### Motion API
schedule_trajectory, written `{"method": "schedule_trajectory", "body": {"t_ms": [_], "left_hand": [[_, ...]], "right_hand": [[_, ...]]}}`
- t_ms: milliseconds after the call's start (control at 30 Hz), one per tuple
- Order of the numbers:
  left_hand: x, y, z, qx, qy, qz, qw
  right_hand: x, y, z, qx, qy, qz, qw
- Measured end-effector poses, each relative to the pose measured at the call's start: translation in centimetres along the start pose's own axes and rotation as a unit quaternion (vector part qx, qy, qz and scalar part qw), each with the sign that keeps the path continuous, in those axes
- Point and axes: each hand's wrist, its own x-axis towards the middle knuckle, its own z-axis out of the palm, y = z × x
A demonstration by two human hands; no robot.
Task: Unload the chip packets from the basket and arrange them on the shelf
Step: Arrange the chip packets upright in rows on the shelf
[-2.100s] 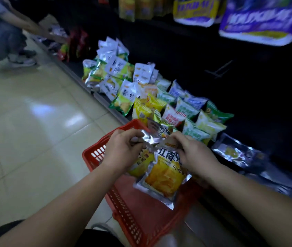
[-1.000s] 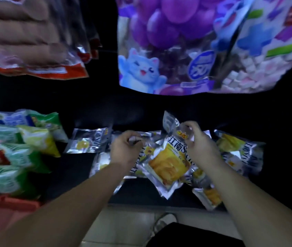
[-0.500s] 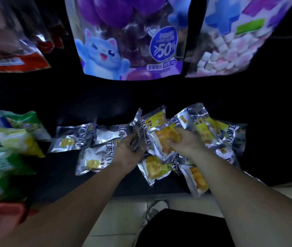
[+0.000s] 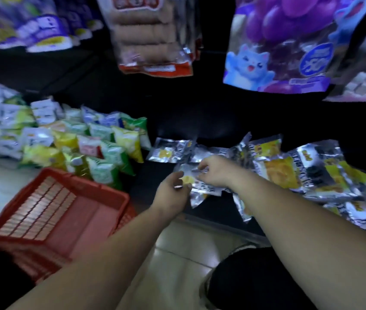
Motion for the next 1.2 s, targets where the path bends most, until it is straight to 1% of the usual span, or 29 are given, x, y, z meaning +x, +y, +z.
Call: {"method": "schedule_trajectory", "body": {"t_ms": [67, 167, 367, 500, 600, 700, 767, 833, 900, 1000, 1067, 1133, 1200], "left_hand": [[-1.6, -0.7, -1.8, -0.016, 0.041, 0.001, 0.999], [-3.6, -1.5, -4.4, 0.008, 0.099, -0.006, 0.995], [-4.7, -3.8, -8.7, -0.013, 0.148, -0.069, 0.987], [-2.4, -4.2, -9.6, -0.033, 0.170, -0.078, 0.982], [-0.1, -4.0, -9.1, -0.023, 0.149, -0.077, 0.986], [2.1, -3.2, -7.8, 0.004, 0.113, -0.083, 0.990], [3.4, -2.3, -6.7, 0.038, 0.075, -0.086, 0.993], [4.3, -1.2, -5.8, 0.078, 0.027, -0.072, 0.994], [5.1, 0.1, -5.2, 0.100, 0.000, -0.061, 0.993], [5.9, 1.7, -4.7, 0.122, -0.023, -0.036, 0.992], [5.5, 2.5, -4.4, 0.116, -0.037, -0.027, 0.992], [5.1, 3.0, -4.2, 0.112, -0.036, -0.013, 0.993], [4.3, 3.2, -4.2, 0.115, -0.040, 0.000, 0.993]], "right_hand": [[0.3, -2.8, 1.0, -0.050, -0.005, -0.024, 0.998], [0.6, -6.6, 2.5, -0.070, -0.007, -0.058, 0.996], [1.5, -12.0, 5.9, -0.145, -0.032, -0.111, 0.983], [2.5, -13.5, 6.7, -0.126, -0.029, -0.110, 0.986], [3.0, -12.9, 6.3, -0.082, -0.027, -0.088, 0.992], [3.2, -10.8, 5.3, -0.050, -0.009, -0.036, 0.998], [2.8, -8.9, 4.5, -0.033, 0.012, 0.003, 0.999], [1.8, -6.9, 3.9, 0.018, 0.037, 0.037, 0.998], [0.4, -5.2, 3.3, 0.052, 0.058, 0.047, 0.996], [-1.7, -3.0, 2.6, 0.060, 0.075, 0.065, 0.993], [-2.4, -1.9, 2.2, 0.092, 0.082, 0.080, 0.989], [-2.6, -1.4, 1.8, 0.139, 0.097, 0.093, 0.981], [-2.5, -1.5, 1.5, 0.139, 0.101, 0.091, 0.981]]}}
